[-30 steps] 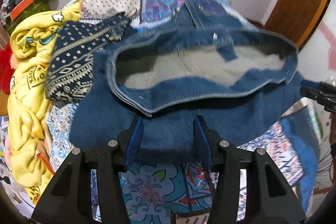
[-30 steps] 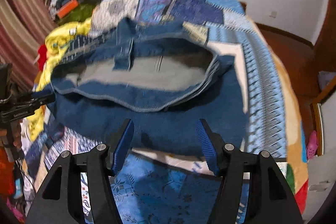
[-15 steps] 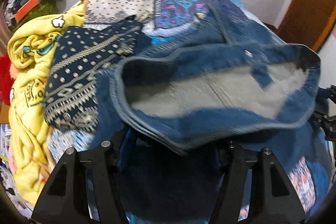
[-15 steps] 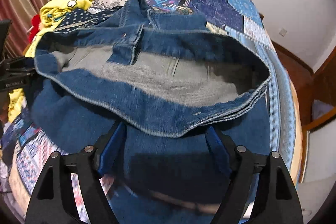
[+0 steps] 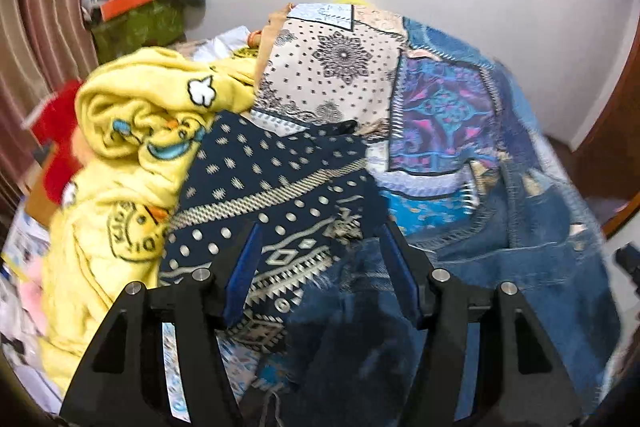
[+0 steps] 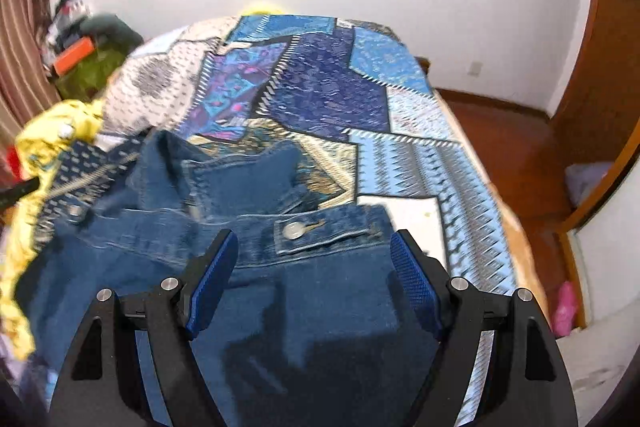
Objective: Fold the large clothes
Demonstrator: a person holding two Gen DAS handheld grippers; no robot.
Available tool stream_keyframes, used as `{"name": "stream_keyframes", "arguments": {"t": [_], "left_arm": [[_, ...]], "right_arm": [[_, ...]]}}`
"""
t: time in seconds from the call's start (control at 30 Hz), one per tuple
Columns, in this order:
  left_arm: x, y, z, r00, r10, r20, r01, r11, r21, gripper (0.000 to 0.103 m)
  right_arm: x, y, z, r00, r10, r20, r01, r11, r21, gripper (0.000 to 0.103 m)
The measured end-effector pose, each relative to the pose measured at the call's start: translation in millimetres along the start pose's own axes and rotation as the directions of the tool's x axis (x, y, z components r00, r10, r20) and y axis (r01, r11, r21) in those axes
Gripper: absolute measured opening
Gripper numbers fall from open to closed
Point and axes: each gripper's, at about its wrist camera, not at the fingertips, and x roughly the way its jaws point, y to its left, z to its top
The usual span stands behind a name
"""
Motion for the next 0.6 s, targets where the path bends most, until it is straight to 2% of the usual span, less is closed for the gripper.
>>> {"name": "stream_keyframes", "arguments": {"t": [0.2,0.43,0.53,0.6], "left_arm": [[-12,-20,-31,0.991,-0.097,-0.089,0.104,0.992,0.076,0.065],[-18,-64,-82,0.953,-0.214,-0.215,0.254,0.950,0.180,0.071],[-12,-76,-97,0.935,-0.220,-0.277,0.278,0.941,0.192,0.071],[-7,-80,-103,0.936,-0.198,-0.291,0.264,0.942,0.210,0.071]], "right_arm": [[-16,27,-22,0.997,0.068,-0.041,-0.071,0.994,-0.082,0.076],[-12,75,-48,0.978,0.173,-0.117,-0.191,0.967,-0.166,0.076],[-4,94,-57,0.969,0.187,-0.158,-0.220,0.950,-0.223,0.076],[4,100,-61,0.968,0.174,-0.184,-0.217,0.944,-0.248,0.076]]}}
